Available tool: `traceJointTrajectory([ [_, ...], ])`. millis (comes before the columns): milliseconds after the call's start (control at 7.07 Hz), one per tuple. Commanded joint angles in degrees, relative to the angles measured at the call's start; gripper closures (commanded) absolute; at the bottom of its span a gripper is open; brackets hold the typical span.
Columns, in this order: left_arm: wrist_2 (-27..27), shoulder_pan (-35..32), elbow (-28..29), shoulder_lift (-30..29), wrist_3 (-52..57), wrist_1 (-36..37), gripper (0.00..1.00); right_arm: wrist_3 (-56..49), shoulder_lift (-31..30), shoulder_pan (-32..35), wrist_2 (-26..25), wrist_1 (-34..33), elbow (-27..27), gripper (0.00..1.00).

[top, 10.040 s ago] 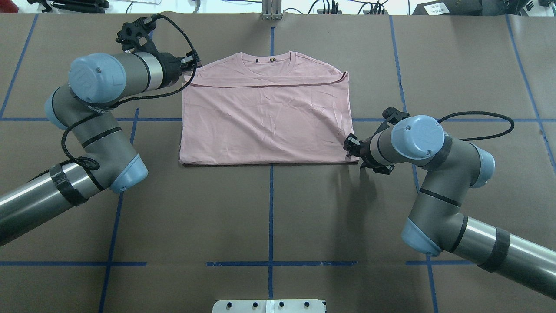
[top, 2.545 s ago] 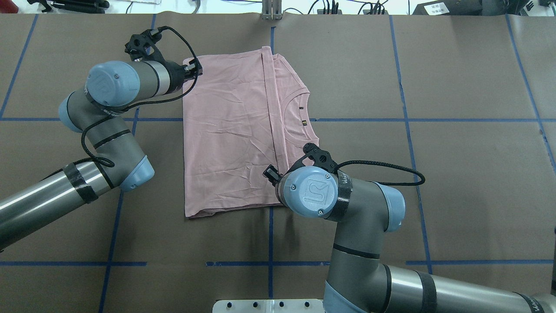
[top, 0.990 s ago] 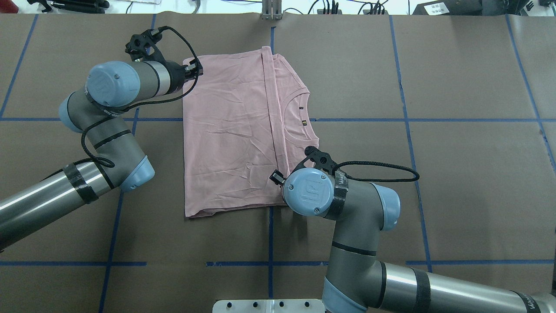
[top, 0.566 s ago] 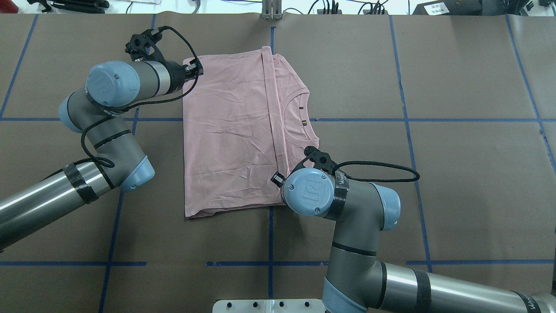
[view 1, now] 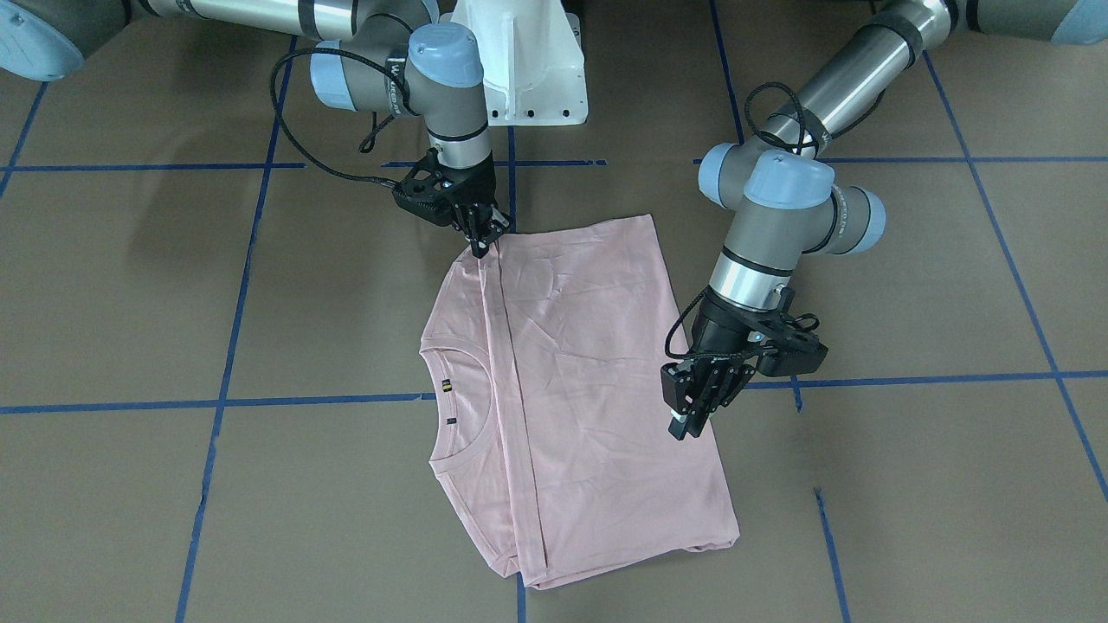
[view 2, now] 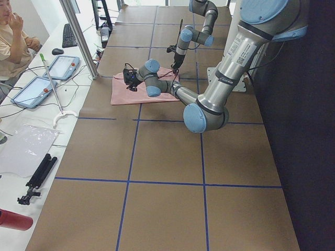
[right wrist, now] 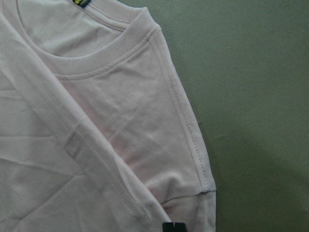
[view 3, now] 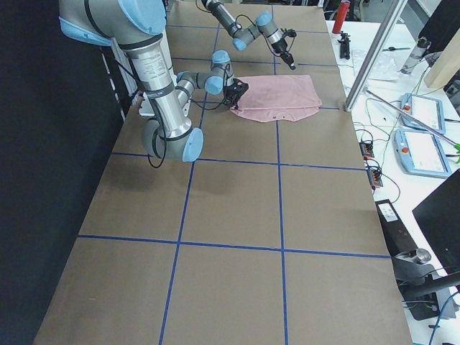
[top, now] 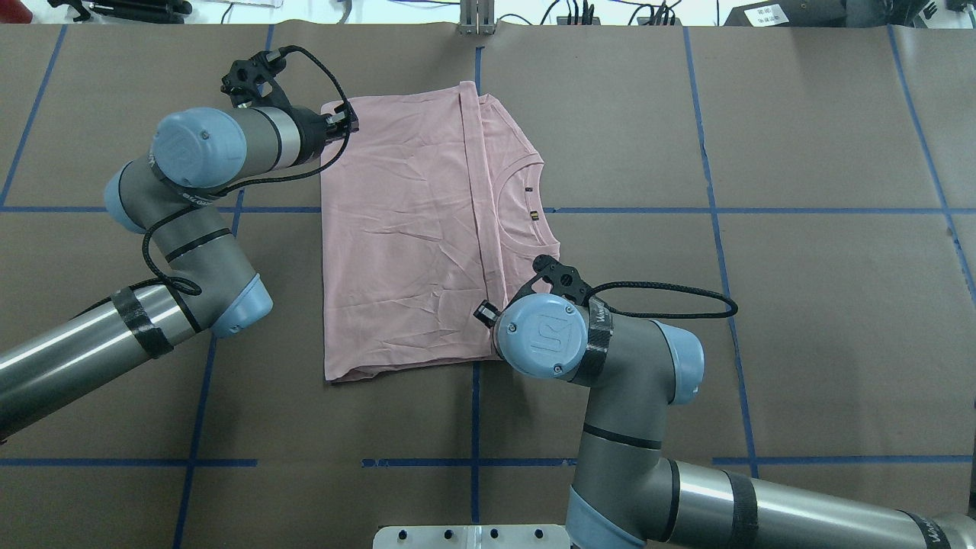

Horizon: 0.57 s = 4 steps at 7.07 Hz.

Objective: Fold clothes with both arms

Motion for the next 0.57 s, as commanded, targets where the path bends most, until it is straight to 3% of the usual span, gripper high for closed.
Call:
traceJointTrajectory([
  [0, 0.00, 0.36, -0.08, 0.00, -0.03, 0.00, 0.67, 0.00, 0.05, 0.00, -0.17, 0.00, -0.07, 0.69],
  [283, 0.00, 0.80, -0.08, 0.00, -0.12, 0.09, 0.67, -0.09, 0.05, 0.26, -0.35, -0.26, -0.25, 0.45],
  [424, 0.00, 0.89, -0.08, 0.00, -0.64, 0.09, 0.67, 0.00, 0.05, 0.26, -0.44, -0.35, -0.33, 0.38],
])
